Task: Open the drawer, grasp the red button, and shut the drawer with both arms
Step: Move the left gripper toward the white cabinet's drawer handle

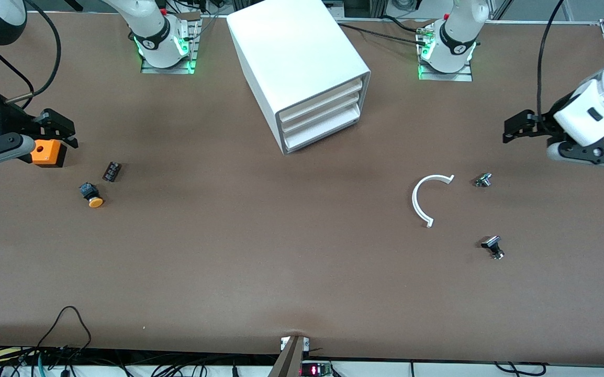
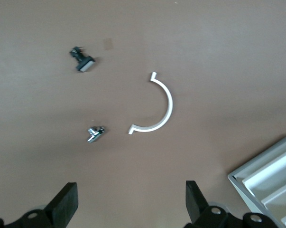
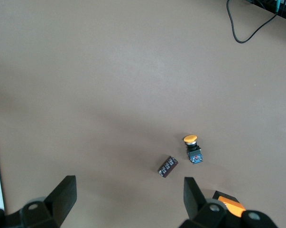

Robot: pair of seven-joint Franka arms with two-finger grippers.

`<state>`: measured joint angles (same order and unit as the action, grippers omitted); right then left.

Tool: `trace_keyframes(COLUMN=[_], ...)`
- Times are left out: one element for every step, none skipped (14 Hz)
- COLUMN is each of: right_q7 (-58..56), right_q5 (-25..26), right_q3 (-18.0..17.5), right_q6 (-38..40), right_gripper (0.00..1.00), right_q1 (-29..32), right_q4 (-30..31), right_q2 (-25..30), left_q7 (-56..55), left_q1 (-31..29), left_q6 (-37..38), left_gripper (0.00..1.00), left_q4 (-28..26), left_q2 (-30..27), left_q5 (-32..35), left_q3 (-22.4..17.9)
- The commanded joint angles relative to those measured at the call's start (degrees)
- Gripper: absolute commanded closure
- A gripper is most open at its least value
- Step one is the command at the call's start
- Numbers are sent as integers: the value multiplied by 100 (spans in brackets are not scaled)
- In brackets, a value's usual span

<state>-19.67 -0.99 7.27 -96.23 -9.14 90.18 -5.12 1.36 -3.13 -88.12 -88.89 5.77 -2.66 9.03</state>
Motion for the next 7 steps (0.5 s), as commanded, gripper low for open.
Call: trace_keyframes(right_q7=[16,16,16,16,16,16,16], right_q5=[-59,-59,-59,-59,-59,-59,-59], right_q3=[-24,-24,-24,-24,-24,-24,-24], right_q6=[43,43,43,43,43,43,43], right_gripper=[0,0,0,0,0,0,0], right_q1=[18,18,26,26,26,26,26], right_q4=[-150,-150,-150,-150,-150,-150,-150], right_q2=[-60,-59,-59,-68,-60,-59,-68], left_q7=[75,92,101,110,110,119,101], left_q1=[285,356,426,453,471,610,707], left_q6=[67,49,40,40,31,31,14], left_gripper=[0,0,0,0,0,0,0], left_q4=[126,126,126,126,135,152,161], left_q2=[204,309,389,520,695,801,872], left_q5=[-286,-531,-864,-1215,-1480,-1570,-1640], left_q3=[125,125,125,125,134,134,125])
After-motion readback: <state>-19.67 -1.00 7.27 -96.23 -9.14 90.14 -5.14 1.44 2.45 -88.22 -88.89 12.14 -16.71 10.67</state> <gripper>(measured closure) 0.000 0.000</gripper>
